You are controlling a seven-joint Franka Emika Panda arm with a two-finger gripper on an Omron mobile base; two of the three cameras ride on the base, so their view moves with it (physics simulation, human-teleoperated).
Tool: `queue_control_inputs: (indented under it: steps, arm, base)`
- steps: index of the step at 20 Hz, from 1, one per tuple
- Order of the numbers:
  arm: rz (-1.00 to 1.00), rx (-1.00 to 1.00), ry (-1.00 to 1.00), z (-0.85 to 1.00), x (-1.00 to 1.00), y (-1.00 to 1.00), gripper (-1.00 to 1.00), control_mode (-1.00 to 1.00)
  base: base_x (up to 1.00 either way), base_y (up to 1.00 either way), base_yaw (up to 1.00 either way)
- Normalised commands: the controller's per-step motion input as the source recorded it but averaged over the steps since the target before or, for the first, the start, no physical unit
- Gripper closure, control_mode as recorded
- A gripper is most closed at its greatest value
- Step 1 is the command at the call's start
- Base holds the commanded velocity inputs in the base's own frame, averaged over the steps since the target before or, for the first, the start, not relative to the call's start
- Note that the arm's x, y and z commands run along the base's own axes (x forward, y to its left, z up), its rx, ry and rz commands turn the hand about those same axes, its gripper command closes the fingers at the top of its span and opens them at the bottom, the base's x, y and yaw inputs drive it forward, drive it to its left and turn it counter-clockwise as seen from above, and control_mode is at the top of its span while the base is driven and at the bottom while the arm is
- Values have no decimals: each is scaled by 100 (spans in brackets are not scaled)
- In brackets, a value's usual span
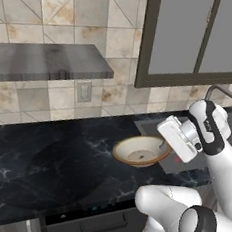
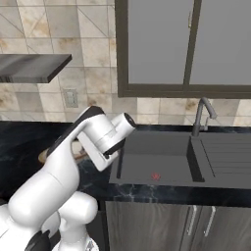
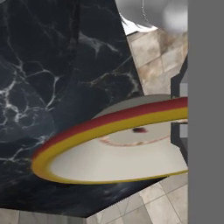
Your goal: Pick the cup and bowl from the counter and place them on the counter next to the sink.
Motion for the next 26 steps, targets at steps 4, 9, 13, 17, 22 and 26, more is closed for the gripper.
queue_control_inputs:
  steps: [4,9,13,17,22,26]
  arm:
    - [-17,0,-1,0,44,31,100,-100]
    - [-12,0,0,0,45,11,100,-100]
    - [0,-4,-2,-11,33,-21,100,-100]
    - [0,-10,-4,-25,23,-18,100,-100]
    - [0,-13,-2,-21,18,-10,100,-100]
    - [-1,-11,-1,-11,11,-3,100,-100]
  base:
    - [0,0,0]
    - [0,0,0]
    - [0,0,0]
    - [0,0,0]
    - [0,0,0]
    - [0,0,0]
